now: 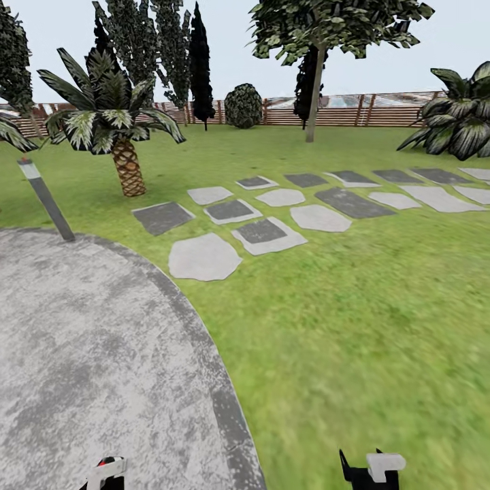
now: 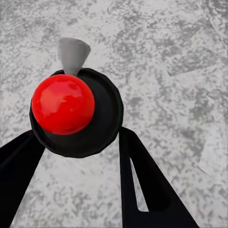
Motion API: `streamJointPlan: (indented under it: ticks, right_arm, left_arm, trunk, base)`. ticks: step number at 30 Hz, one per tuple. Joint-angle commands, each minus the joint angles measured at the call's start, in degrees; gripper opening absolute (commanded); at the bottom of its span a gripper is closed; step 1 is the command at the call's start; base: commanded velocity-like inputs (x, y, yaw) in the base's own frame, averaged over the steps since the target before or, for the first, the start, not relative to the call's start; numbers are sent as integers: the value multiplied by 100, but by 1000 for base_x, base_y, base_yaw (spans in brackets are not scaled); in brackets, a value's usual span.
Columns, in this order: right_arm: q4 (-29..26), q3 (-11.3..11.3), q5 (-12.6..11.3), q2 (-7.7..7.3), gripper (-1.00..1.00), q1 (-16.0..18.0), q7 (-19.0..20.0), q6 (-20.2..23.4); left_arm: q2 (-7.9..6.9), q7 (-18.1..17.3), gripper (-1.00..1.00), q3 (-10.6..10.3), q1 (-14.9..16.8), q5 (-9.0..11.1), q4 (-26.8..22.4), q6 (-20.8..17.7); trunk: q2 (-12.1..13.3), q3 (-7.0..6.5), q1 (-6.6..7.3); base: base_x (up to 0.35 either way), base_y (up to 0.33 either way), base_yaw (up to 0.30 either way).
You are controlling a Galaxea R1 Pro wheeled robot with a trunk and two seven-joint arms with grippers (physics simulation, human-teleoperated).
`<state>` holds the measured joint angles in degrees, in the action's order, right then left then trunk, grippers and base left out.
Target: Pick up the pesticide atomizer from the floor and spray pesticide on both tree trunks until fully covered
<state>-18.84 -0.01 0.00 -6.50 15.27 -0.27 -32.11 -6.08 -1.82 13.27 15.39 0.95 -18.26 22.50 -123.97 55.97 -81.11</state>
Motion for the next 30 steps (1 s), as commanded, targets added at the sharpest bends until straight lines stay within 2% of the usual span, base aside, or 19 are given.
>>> streamJointPlan:
  ticks: [1,30]
  right_arm:
    - [3,1,0,-1,100,3,-4,-17]
    - [4,1,0,-1,100,3,0,-19]
  left_arm:
    - [1,-19,-100,16,3,10,7,18]
    - [1,-20,-100,16,5,6,7,18]
  trunk:
    - [-2,5,-2]
    - [-2,5,-2]
  base:
    - [287,193,0]
    - [295,158,0]
